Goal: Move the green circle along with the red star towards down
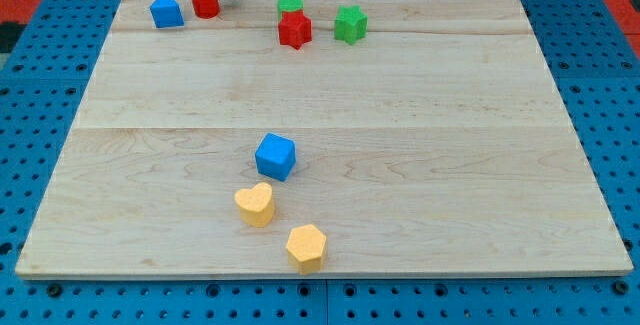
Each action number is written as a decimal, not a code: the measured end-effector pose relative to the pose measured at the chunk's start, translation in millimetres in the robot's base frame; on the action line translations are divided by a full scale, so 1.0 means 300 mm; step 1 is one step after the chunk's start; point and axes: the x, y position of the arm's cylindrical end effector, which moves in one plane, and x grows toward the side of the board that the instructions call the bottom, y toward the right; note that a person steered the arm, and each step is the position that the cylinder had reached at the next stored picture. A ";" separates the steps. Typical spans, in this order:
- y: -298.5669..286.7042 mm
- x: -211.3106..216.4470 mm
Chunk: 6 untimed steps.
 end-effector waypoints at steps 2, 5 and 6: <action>0.209 0.012; 0.276 0.180; 0.278 0.255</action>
